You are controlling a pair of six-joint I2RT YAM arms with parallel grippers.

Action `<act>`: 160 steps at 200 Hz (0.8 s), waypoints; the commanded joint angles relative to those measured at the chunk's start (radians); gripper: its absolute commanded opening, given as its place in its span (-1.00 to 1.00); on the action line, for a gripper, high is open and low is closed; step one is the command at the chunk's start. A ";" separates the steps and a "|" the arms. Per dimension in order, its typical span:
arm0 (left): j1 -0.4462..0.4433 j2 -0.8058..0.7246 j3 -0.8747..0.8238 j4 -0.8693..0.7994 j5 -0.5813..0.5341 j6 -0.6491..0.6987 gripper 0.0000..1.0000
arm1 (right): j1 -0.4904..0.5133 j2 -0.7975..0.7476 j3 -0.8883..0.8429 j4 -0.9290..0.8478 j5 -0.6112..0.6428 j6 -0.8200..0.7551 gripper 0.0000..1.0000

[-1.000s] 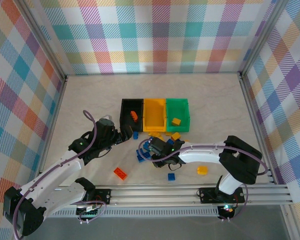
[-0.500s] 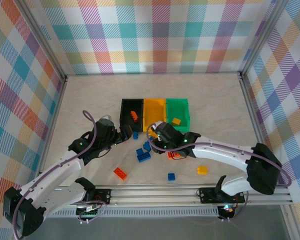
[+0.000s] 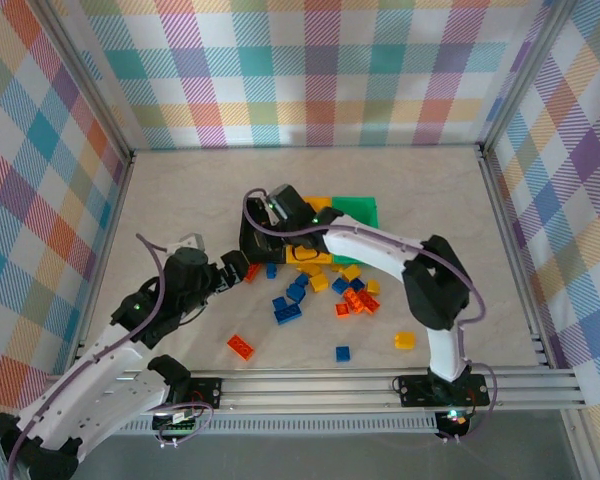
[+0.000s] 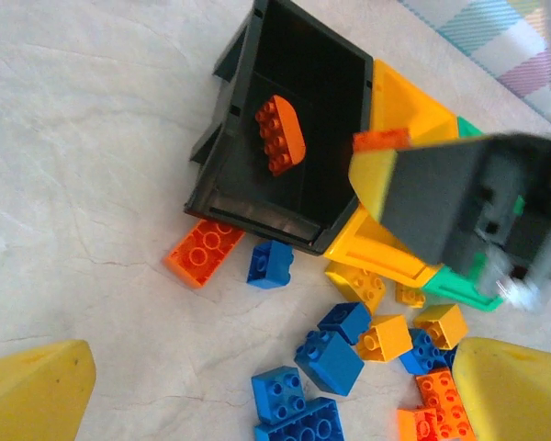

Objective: Sort the legos into containers by color

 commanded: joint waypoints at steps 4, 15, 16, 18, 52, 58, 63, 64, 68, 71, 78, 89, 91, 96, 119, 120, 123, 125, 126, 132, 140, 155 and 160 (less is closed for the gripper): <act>0.006 -0.055 -0.026 -0.067 -0.045 -0.014 1.00 | -0.018 0.094 0.113 -0.045 -0.056 0.014 -0.29; 0.007 -0.062 -0.030 -0.072 -0.044 -0.013 1.00 | -0.023 0.125 0.151 -0.057 -0.057 0.023 -0.15; 0.007 -0.062 -0.030 -0.072 -0.043 -0.012 1.00 | -0.023 0.126 0.152 -0.057 -0.057 0.025 -0.14; 0.007 -0.062 -0.031 -0.073 -0.043 -0.012 1.00 | -0.023 0.131 0.156 -0.059 -0.057 0.027 -0.08; 0.010 -0.034 -0.028 -0.072 -0.021 0.000 1.00 | -0.029 0.129 0.179 -0.032 -0.063 0.046 0.36; 0.010 -0.029 -0.028 -0.068 -0.018 0.004 1.00 | -0.029 0.120 0.178 -0.027 -0.064 0.048 0.40; 0.010 -0.025 -0.027 -0.065 -0.013 0.007 1.00 | -0.029 0.110 0.176 -0.026 -0.062 0.048 0.41; 0.010 -0.023 -0.026 -0.064 -0.013 0.008 1.00 | -0.029 0.108 0.176 -0.026 -0.061 0.048 0.41; 0.010 -0.019 -0.023 -0.063 -0.010 0.011 1.00 | -0.029 0.099 0.172 -0.024 -0.059 0.049 0.41; 0.010 -0.016 -0.023 -0.059 -0.007 0.015 1.00 | -0.028 0.090 0.167 -0.020 -0.057 0.049 0.42; 0.010 -0.009 -0.019 -0.055 -0.002 0.020 1.00 | -0.029 0.067 0.149 -0.010 -0.055 0.052 0.44; 0.010 0.009 -0.014 -0.045 0.016 0.033 1.00 | -0.029 0.023 0.105 0.014 -0.048 0.059 0.48; 0.011 0.014 -0.012 -0.043 0.020 0.036 1.00 | -0.029 0.013 0.096 0.019 -0.046 0.061 0.48; 0.010 0.023 -0.009 -0.037 0.030 0.045 1.00 | -0.029 -0.014 0.069 0.031 -0.042 0.066 0.50; 0.010 0.091 0.004 0.003 0.095 0.074 1.00 | -0.029 -0.148 -0.090 0.095 -0.019 0.093 0.54; 0.010 0.094 0.005 0.005 0.098 0.076 1.00 | -0.029 -0.156 -0.097 0.097 -0.017 0.095 0.54; 0.009 0.105 0.006 0.013 0.111 0.079 1.00 | -0.029 -0.174 -0.123 0.104 -0.012 0.100 0.54; 0.008 0.113 0.008 0.017 0.118 0.080 1.00 | -0.029 -0.190 -0.139 0.110 -0.011 0.102 0.54; 0.008 0.118 0.009 0.019 0.121 0.081 1.00 | -0.029 -0.198 -0.147 0.113 -0.010 0.103 0.55; 0.002 0.145 0.012 0.033 0.139 0.090 1.00 | -0.029 -0.241 -0.198 0.128 -0.003 0.109 0.55; -0.018 0.189 0.021 0.054 0.160 0.106 0.99 | -0.029 -0.300 -0.268 0.141 0.008 0.117 0.56; -0.099 0.297 0.052 0.063 0.136 0.134 0.97 | -0.029 -0.405 -0.389 0.151 0.025 0.130 0.56; -0.129 0.340 0.064 0.063 0.122 0.141 0.96 | -0.029 -0.439 -0.430 0.152 0.027 0.135 0.56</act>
